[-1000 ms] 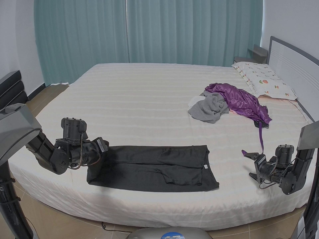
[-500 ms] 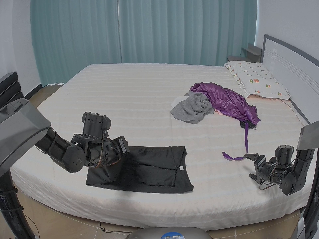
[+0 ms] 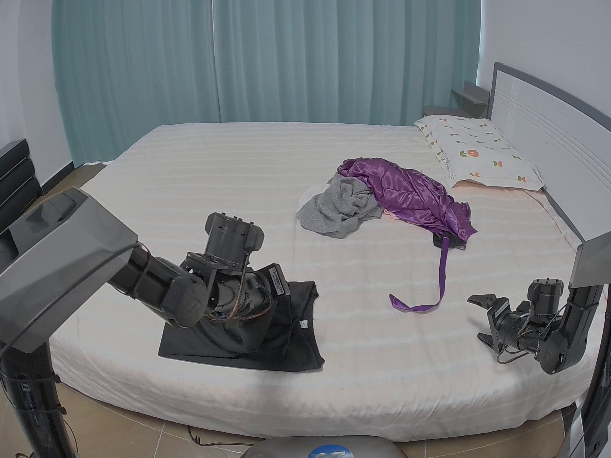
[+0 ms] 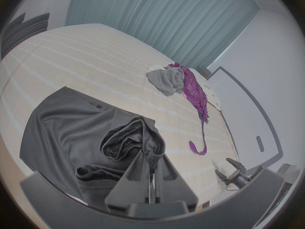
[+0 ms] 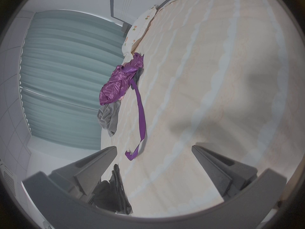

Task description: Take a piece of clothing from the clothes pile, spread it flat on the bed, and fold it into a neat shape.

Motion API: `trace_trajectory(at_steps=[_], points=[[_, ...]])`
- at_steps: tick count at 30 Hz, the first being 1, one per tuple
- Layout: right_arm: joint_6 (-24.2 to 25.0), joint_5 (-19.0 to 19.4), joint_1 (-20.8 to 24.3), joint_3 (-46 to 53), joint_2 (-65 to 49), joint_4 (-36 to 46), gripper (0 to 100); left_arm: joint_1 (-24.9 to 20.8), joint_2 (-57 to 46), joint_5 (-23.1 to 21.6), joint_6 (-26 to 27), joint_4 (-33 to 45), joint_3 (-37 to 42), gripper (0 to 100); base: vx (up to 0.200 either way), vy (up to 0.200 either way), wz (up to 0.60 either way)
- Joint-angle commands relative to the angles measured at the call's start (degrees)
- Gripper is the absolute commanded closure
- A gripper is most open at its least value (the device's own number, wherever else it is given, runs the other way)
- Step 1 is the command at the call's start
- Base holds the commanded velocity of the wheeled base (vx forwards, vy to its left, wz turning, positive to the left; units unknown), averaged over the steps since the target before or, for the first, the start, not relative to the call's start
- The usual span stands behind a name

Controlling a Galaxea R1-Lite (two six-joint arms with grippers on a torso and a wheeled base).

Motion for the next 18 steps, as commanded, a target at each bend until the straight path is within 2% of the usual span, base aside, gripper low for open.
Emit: trace_trajectory(at_steps=[1, 4, 5, 11, 15, 18], points=[[-0.02, 0.03, 0.04, -0.04, 0.11, -0.05, 0, -1.66, 5.65, 3.08, -0.33, 2.41, -5.14, 100, 0.000, 0.000, 0.00], [-0.02, 0.03, 0.04, -0.04, 0.11, -0.05, 0, -2.36, 8.02, 4.83, -0.33, 3.55, -6.81, 100, 0.000, 0.000, 0.00], [-0.02, 0.03, 0.04, -0.04, 0.11, -0.05, 0, -2.45, 8.11, 4.83, -0.33, 3.64, -6.90, 0, 0.000, 0.000, 0.00], [-0.02, 0.03, 0.04, 0.05, 0.11, -0.05, 0, -3.86, 8.20, 5.01, -0.95, 3.55, -6.72, 0, 0.000, 0.000, 0.00], [-0.02, 0.03, 0.04, 0.05, 0.11, -0.05, 0, -3.15, 4.60, 4.57, -5.08, 3.64, -4.96, 0, 0.000, 0.000, 0.00], [-0.02, 0.03, 0.04, 0.05, 0.11, -0.05, 0, -2.89, 4.07, 4.31, -5.52, 3.55, -4.52, 0, 0.000, 0.000, 0.00]])
